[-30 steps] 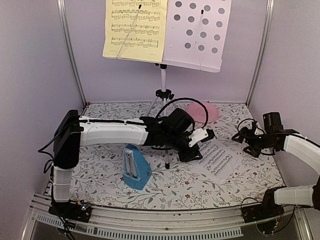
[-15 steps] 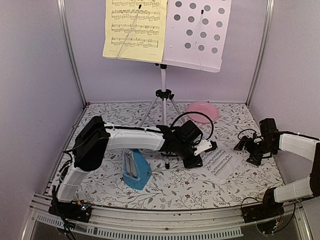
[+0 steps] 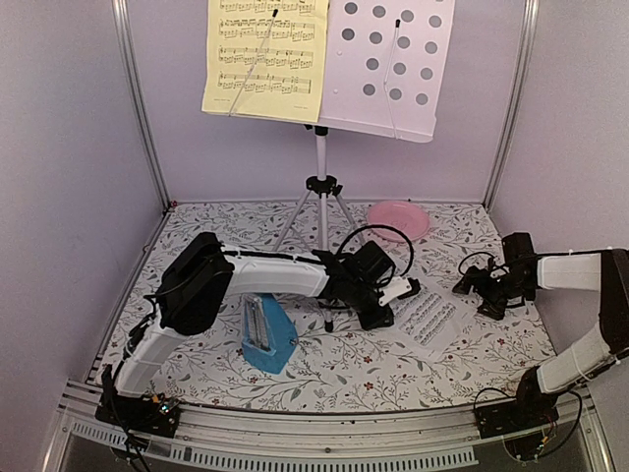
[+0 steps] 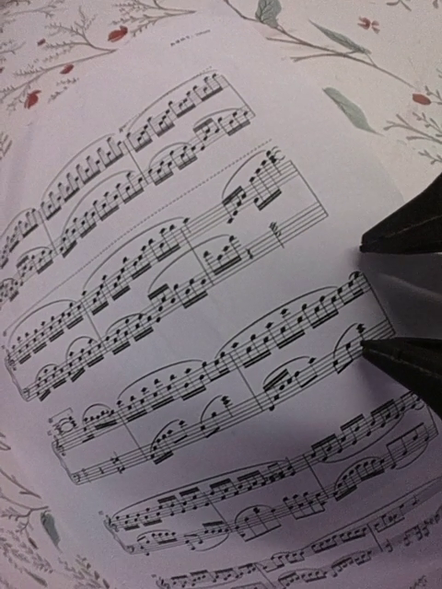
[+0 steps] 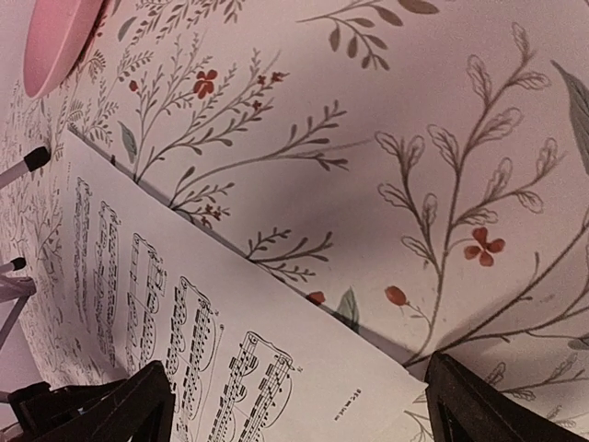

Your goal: Set up the instrument practice props

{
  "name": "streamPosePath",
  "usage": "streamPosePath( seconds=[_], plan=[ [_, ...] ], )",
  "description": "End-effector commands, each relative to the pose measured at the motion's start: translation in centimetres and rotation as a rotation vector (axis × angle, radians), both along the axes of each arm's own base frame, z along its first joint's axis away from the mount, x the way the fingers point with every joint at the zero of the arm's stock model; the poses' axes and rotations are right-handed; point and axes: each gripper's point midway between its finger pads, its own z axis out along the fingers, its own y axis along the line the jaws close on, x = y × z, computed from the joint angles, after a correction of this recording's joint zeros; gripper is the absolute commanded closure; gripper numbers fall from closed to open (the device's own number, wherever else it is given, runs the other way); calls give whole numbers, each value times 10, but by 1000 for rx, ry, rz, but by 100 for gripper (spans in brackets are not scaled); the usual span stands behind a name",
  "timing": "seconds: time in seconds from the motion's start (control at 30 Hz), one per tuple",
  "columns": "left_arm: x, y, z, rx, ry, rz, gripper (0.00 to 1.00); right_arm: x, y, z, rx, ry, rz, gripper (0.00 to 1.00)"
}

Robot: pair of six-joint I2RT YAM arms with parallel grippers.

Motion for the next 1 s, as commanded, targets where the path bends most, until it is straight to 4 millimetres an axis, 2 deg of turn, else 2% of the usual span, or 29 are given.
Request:
streamPosePath(
  seconds=[0.0, 0.13, 0.3, 0.53, 0.6, 0.73, 0.87, 0.97],
  plan=[
    [12, 1, -8, -15, 30, 17, 68, -1, 15, -11, 78, 10, 63, 4],
    [9, 3, -16, -10, 57, 11, 70, 4, 29, -3, 158, -22, 112, 6],
    [6, 1, -21, -14, 72, -1, 71, 5, 59, 16, 338, -81, 213, 16],
    [6, 1, -20, -17, 74, 0, 72, 1, 73, 42, 439, -159, 273, 29],
    [6, 1, -20, -17, 73, -1, 72, 0, 75, 47, 463, -169, 271, 27],
    [7, 1, -18, -18, 70, 0, 72, -2, 78, 57, 517, -194, 232, 12],
    [7, 0, -16, -21, 66, -2, 72, -5, 81, 63, 594, -199, 189, 11],
    [7, 1, -16, -19, 69, 0, 72, -3, 82, 65, 606, -197, 183, 15]
  ],
)
